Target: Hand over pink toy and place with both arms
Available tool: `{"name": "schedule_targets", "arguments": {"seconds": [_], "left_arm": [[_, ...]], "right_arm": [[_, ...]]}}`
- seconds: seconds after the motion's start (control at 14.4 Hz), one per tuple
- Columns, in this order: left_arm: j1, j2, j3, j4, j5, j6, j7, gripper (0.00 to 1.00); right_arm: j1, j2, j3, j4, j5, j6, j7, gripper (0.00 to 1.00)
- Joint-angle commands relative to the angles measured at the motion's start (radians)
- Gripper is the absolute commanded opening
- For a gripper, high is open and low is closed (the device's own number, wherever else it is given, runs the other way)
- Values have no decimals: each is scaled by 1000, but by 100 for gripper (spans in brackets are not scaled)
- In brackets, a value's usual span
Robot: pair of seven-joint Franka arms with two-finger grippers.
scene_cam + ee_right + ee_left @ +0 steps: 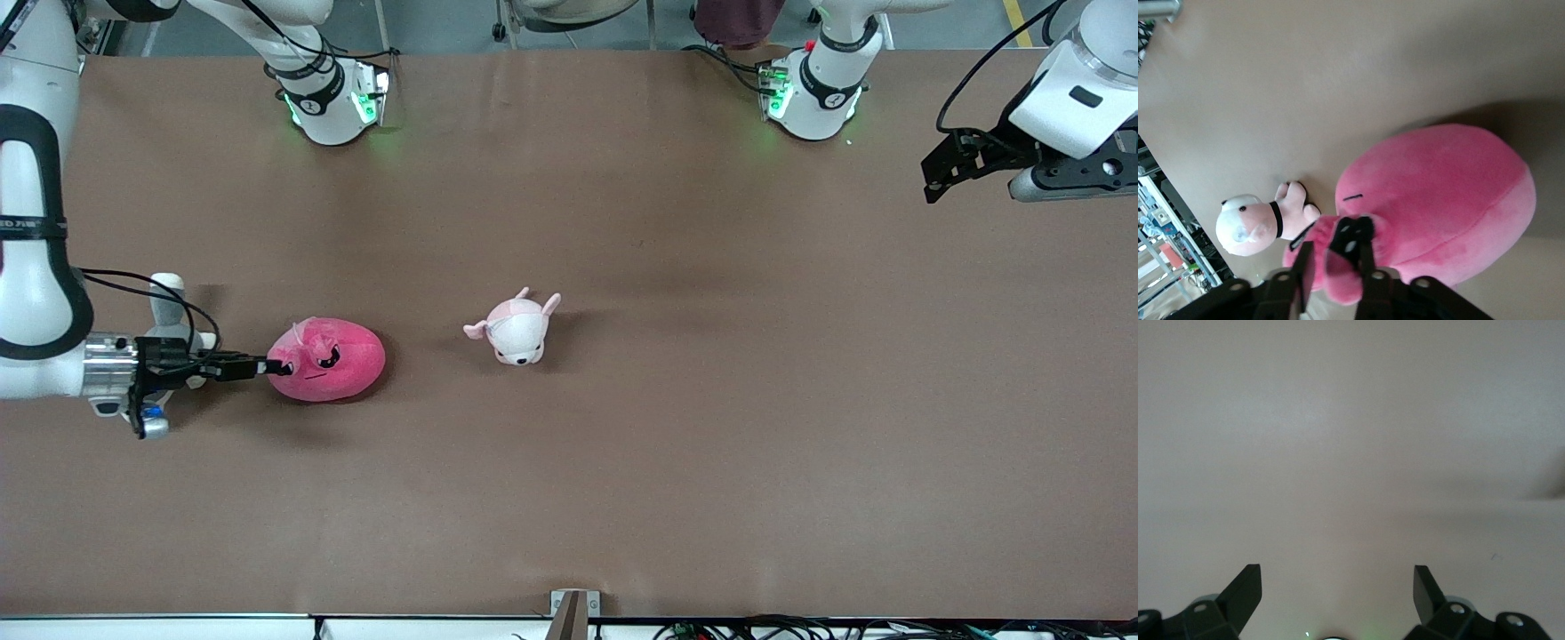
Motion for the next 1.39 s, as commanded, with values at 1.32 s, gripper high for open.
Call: {"name": "schedule_targets", "arguments": {"seconds": [1.32], "left_arm": [[14,-13,8,6,-42,-18,20,100]], "right_arm": [[119,-509,20,102,-782,-156,52,100]]}}
